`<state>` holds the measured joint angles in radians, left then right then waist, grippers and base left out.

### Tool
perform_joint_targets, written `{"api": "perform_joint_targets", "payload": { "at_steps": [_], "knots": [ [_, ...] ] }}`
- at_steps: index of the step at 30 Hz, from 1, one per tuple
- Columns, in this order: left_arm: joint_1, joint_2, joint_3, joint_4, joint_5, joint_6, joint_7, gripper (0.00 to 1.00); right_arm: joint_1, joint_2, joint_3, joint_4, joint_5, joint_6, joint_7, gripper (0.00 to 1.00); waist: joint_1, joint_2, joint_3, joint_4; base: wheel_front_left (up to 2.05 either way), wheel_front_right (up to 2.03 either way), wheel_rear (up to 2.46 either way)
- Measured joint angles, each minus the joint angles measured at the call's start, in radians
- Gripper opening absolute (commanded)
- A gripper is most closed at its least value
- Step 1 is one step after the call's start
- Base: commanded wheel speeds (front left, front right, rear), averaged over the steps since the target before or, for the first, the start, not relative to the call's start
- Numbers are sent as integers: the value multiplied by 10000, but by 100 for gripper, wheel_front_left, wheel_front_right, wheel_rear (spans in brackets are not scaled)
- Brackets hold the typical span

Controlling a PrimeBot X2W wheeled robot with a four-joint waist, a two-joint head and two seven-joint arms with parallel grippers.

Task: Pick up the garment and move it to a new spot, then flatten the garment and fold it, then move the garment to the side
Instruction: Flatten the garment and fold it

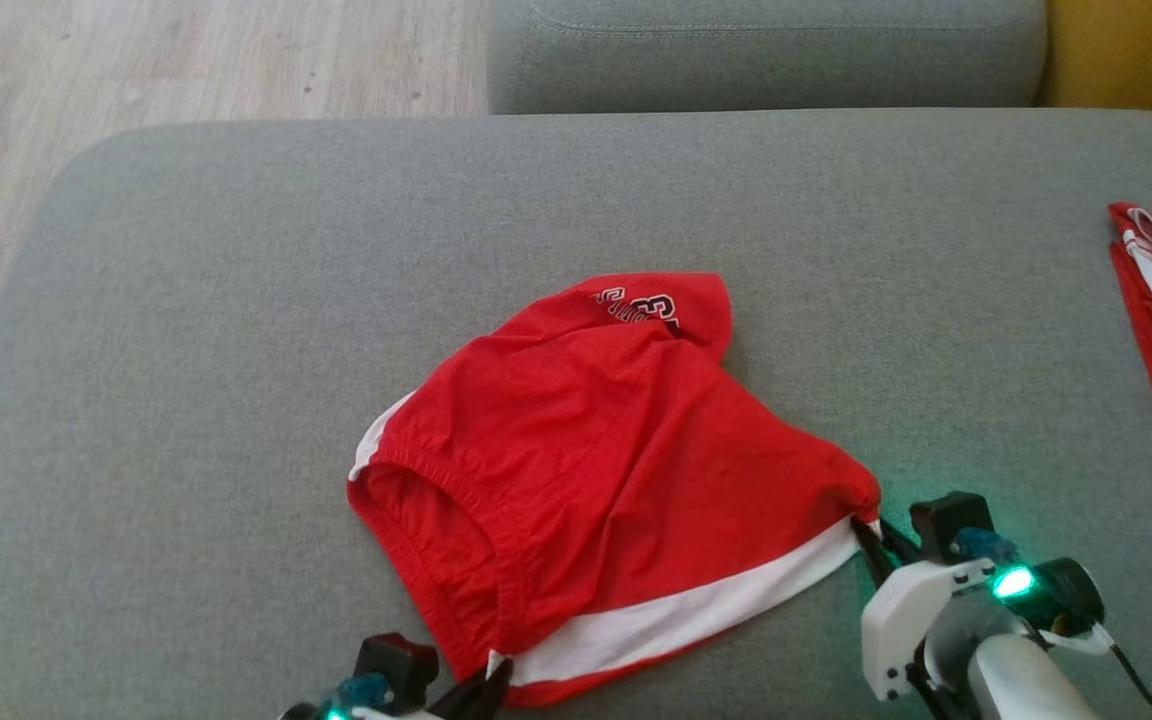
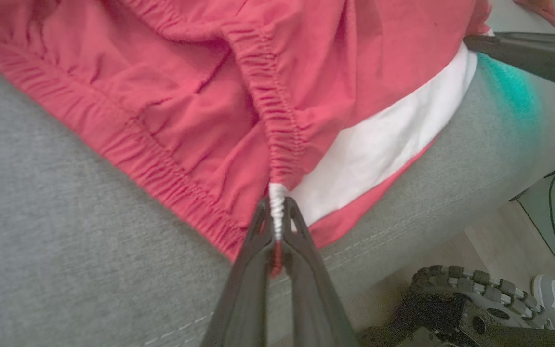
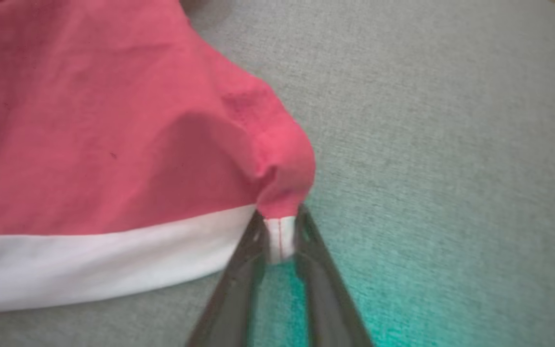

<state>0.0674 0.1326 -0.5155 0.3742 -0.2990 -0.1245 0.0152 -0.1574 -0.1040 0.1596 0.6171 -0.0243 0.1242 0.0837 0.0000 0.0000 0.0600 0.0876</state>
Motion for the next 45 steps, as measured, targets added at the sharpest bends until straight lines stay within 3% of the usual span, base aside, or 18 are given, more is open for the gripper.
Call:
{"api": "perform_joint_targets", "payload": {
  "at_steps": [4,7,13,17,22,26,30,36,40,41,45],
  "knots": [
    [-135,-6,-109,163,-142,0,-94,0,10,19,-13,-48,840,0,-58,0,0,0,-101,20,0,0,0],
    [-58,-23,21,-391,-901,0,-79,0,160,12,-96,-796,1852,0,-56,0,0,0,-251,43,0,0,0],
    [531,546,667,-4105,-2869,0,546,0,1246,-336,-635,-4755,4721,-2,1124,0,0,0,-642,-38,0,0,0],
    [887,1191,1195,-7047,-3860,2,1386,0,2046,-445,-1833,-8075,6399,-2,2560,0,0,0,-843,-143,0,0,0],
    [360,1486,1741,-10078,-4846,69,2355,0,2004,222,-3281,-11603,7963,-2,4414,0,0,0,-771,-241,0,0,0],
    [-1300,1524,2368,-11148,-5618,491,3160,0,1037,591,-3887,-12901,9110,-2,5524,0,0,0,-485,-322,0,0,0],
    [-3340,1469,2510,-10968,-6577,903,4125,0,-675,593,-4326,-12521,9288,-2,6004,0,0,0,16,-426,0,0,0],
    [-6504,1423,2522,-8307,-6533,1156,4938,0,-3679,583,-4332,-9499,7772,-2,6182,0,1,0,1185,-500,0,0,0],
    [-8607,970,2452,-5643,-5939,1055,4591,0,-6437,575,-4042,-6897,6483,-2,5356,0,4,0,2100,-509,0,0,0],
    [-8607,970,2452,-5643,-5939,1055,4591,0,-6437,575,-4042,-6897,6483,-2,5356,0,4,0,2100,-509,0,0,0],
    [-10614,453,2360,-3078,-4861,614,3147,0,-9213,556,-3996,-4288,5513,-2,3707,0,5,-1,2979,-522,0,0,0]
  ]
}}
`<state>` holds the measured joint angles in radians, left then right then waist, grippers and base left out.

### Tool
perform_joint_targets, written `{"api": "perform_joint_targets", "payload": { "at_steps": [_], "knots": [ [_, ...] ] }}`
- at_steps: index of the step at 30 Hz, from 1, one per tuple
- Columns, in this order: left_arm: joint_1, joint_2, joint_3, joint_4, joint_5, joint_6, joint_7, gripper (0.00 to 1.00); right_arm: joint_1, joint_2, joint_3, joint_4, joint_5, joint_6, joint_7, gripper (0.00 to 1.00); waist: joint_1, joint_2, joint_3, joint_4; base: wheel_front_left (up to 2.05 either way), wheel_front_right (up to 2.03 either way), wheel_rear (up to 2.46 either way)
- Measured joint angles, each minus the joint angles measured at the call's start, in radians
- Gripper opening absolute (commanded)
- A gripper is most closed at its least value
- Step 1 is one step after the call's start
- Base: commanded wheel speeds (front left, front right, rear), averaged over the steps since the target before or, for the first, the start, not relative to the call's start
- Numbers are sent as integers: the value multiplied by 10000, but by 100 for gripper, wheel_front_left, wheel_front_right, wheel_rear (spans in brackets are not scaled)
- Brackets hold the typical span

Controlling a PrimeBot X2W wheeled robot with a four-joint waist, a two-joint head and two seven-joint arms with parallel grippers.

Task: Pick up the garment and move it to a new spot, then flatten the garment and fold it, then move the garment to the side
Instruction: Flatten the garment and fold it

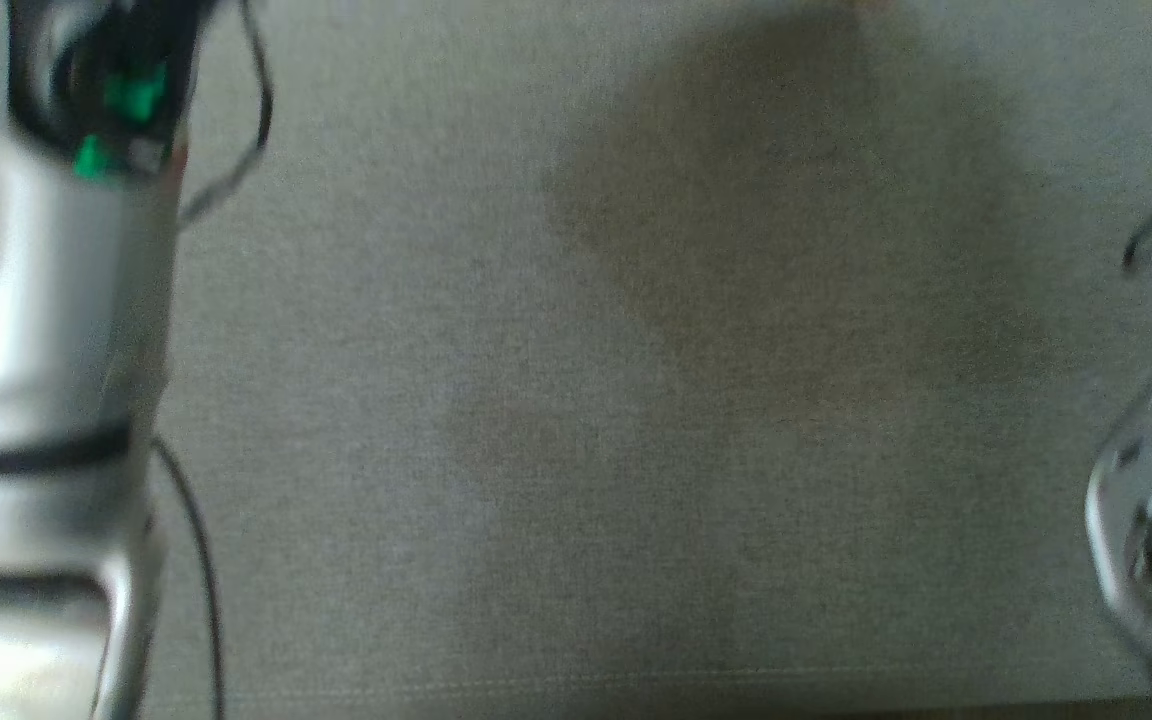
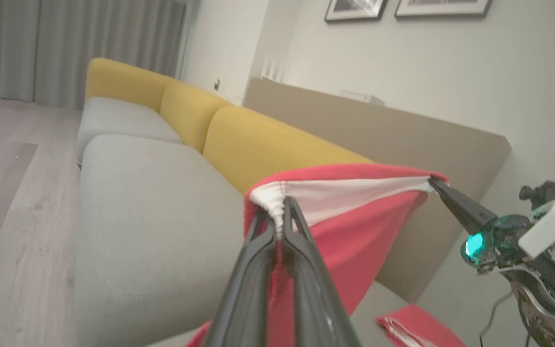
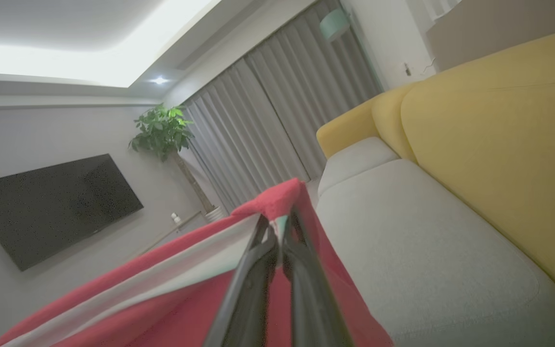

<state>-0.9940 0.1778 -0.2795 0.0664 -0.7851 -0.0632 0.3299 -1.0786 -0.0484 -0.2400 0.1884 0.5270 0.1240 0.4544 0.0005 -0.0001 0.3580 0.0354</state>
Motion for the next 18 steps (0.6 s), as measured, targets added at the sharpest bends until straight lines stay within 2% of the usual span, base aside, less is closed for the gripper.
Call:
{"api": "perform_joint_targets", "payload": {
  "at_steps": [4,8,12,18],
  "knots": [
    [-1561,-880,224,2107,397,-336,-2328,0,-1890,-4,-46,2186,-445,0,-1783,0,0,0,710,-30,0,0,0],
    [-1848,-991,6,3860,796,-562,-3831,0,-2000,-21,387,3712,-353,2,-2857,0,0,0,1080,-129,0,0,0],
    [-756,-823,-834,4750,1064,-635,-4573,0,-222,-8,725,4247,-36,2,-3511,0,-5,0,893,-259,0,0,0],
    [1822,-242,-2330,4462,1116,-690,-5125,0,3615,10,1066,3745,740,0,-3691,0,-6,0,493,-356,0,0,0]
  ]
}}
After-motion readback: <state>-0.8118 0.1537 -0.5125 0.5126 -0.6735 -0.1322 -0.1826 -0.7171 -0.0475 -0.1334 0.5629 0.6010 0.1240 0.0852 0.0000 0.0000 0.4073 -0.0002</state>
